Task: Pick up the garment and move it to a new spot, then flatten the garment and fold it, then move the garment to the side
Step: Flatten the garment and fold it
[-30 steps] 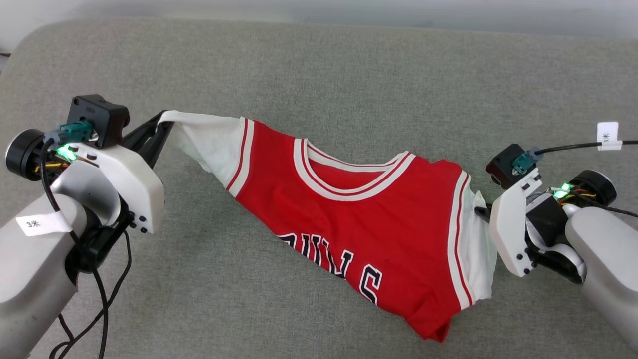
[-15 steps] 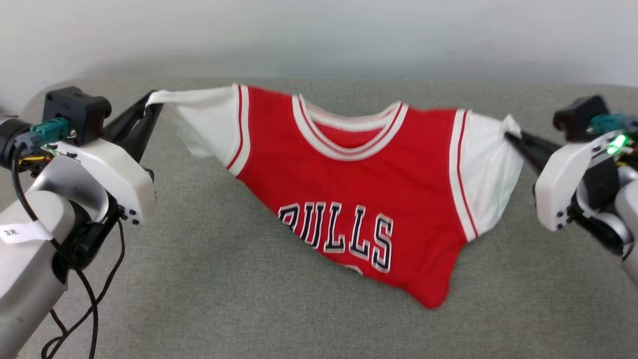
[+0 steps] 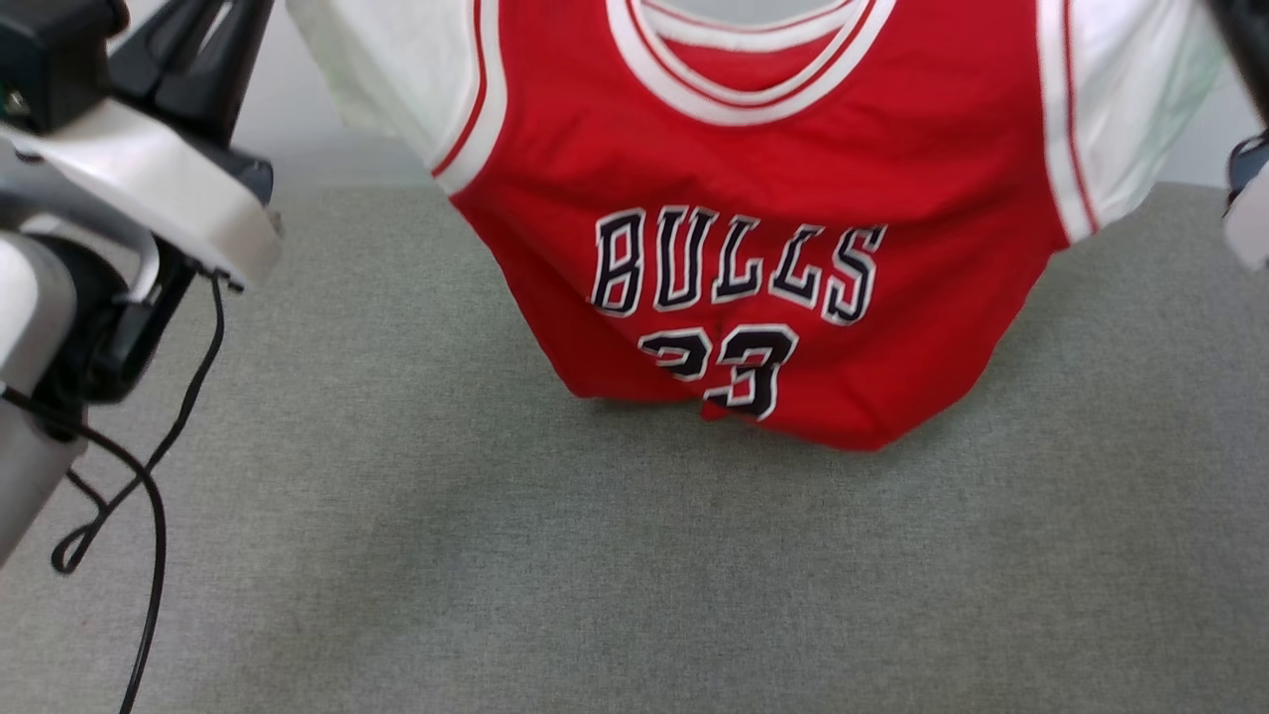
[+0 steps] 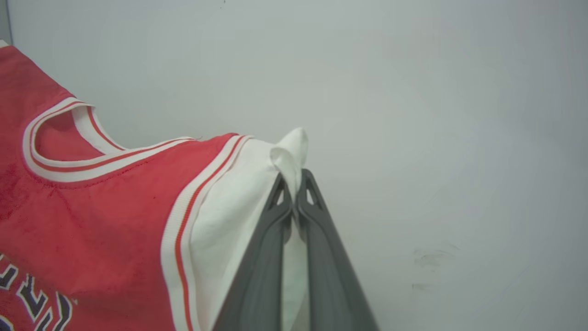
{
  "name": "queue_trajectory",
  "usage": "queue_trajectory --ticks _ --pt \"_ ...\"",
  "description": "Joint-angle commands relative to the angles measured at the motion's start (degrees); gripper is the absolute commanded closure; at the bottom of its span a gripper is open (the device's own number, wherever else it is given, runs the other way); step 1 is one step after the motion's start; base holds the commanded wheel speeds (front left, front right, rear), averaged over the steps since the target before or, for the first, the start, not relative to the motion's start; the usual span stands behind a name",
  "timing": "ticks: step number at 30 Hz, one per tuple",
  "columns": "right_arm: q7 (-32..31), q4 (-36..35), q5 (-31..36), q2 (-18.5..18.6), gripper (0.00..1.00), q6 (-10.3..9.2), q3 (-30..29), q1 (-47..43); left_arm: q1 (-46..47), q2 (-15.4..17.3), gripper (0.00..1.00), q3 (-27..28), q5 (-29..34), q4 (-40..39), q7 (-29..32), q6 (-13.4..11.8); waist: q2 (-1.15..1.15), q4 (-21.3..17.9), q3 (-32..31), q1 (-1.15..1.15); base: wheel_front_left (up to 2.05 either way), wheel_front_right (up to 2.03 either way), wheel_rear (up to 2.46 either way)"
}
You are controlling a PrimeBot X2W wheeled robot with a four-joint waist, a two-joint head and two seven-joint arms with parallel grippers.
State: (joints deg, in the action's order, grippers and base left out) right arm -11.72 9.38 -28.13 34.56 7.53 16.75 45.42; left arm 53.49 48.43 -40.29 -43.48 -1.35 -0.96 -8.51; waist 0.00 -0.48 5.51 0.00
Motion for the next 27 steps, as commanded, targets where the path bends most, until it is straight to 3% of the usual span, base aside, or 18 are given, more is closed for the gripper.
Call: queue_trajectory --ticks 1,7,14,20,27 --pt "-0.89 -2.07 1.1 -0.66 1.0 -0.08 -2.44 1.64 2.9 -0.75 1.0 0.57 0.74 -0.85 0.24 0.4 0.0 -0.08 0.7 0.0 0.0 0.0 0.0" --pt "-2.95 -6.41 2.71 -2.15 1.0 -0.08 -6.48 4.88 9.73 -2.21 1.0 1.59 1.5 -1.08 1.06 1.88 0.0 -0.34 3.58 0.0 0.0 0.0 0.0" --pt "-4.01 -7.5 5.4 -5.27 1.0 -0.09 -8.95 15.08 21.99 -4.75 1.0 3.74 2.1 4.56 1.57 5.66 0.0 -0.85 11.62 0.0 0.0 0.0 0.0" --pt "-3.83 -1.73 8.45 -6.64 1.0 -0.08 -8.49 28.21 33.99 -8.09 1.0 4.18 4.0 11.96 1.68 8.86 0.0 -1.14 18.45 0.0 0.0 0.0 0.0" --pt "-0.24 9.99 12.2 -6.89 1.0 -0.08 -7.83 44.22 45.86 -12.36 1.0 4.94 5.93 21.63 -1.1 11.12 0.0 -1.65 23.87 0.0 0.0 0.0 0.0"
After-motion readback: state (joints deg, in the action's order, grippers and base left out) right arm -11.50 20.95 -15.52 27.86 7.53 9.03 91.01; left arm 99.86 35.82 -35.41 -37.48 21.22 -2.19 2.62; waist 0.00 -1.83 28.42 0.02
